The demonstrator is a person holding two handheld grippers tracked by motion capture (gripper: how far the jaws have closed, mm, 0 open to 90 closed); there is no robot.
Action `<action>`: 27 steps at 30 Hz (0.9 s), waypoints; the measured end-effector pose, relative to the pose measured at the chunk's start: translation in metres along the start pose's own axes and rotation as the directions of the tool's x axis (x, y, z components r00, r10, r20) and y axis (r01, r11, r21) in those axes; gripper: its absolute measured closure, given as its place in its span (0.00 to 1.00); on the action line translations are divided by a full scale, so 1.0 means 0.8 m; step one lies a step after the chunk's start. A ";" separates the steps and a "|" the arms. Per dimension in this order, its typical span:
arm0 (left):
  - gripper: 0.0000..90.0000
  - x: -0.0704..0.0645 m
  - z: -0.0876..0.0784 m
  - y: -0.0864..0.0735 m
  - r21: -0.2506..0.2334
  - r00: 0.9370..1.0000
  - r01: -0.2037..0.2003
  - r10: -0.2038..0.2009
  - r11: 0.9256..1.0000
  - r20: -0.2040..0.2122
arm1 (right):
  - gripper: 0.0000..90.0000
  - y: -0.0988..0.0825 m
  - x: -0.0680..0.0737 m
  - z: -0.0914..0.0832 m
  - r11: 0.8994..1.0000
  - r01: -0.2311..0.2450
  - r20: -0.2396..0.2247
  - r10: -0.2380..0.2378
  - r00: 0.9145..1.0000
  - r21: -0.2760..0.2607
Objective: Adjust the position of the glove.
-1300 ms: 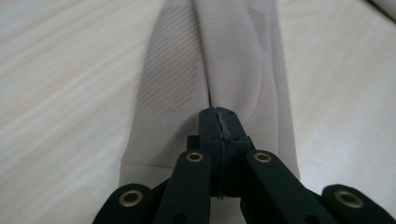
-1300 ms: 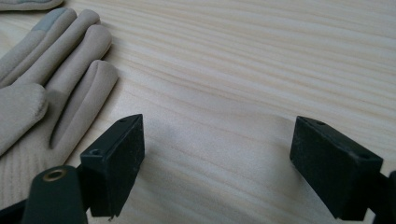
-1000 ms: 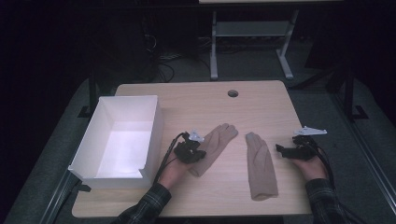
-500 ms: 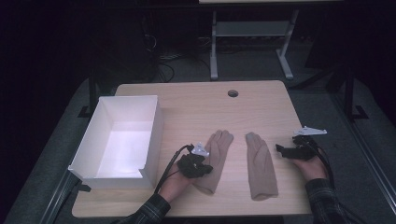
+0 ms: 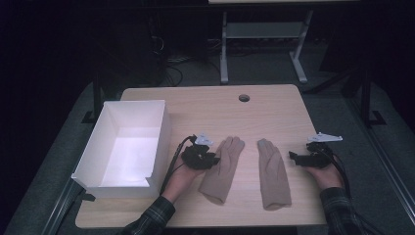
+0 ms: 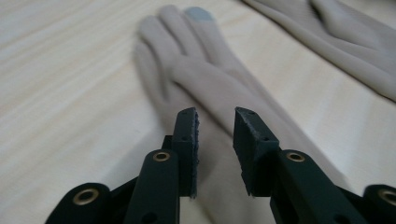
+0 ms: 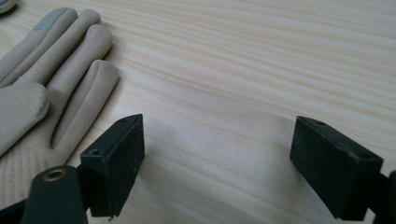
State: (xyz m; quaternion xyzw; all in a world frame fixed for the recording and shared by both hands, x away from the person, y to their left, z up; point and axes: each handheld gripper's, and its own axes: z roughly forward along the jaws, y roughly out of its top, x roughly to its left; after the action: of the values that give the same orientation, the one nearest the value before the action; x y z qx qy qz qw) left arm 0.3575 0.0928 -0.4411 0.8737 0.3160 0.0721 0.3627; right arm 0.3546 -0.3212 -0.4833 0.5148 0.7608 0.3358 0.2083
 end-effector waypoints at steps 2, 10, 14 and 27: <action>0.76 0.014 0.012 0.002 0.004 0.999 0.029 -0.028 1.000 -0.021 | 0.19 0.000 0.000 0.000 1.000 0.000 0.000 0.000 1.000 0.000; 0.76 0.019 0.033 0.000 0.044 0.999 0.035 -0.035 0.998 -0.002 | 0.19 0.000 0.000 0.000 1.000 0.001 -0.001 -0.001 1.000 0.000; 0.84 0.017 0.034 -0.001 0.044 1.000 0.023 -0.023 0.999 0.007 | 0.19 0.000 0.000 0.000 1.000 0.002 -0.004 -0.002 1.000 0.000; 0.93 0.017 0.034 -0.002 0.036 0.999 0.026 -0.027 0.999 0.020 | 0.92 0.006 0.027 -0.030 0.994 0.105 -0.219 -0.101 0.970 0.009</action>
State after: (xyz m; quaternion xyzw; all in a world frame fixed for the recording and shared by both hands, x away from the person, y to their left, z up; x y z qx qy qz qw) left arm 0.3771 0.0860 -0.4635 0.8765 0.3251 0.0527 0.3511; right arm 0.3337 -0.3074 -0.4627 0.4367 0.8082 0.3712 0.1353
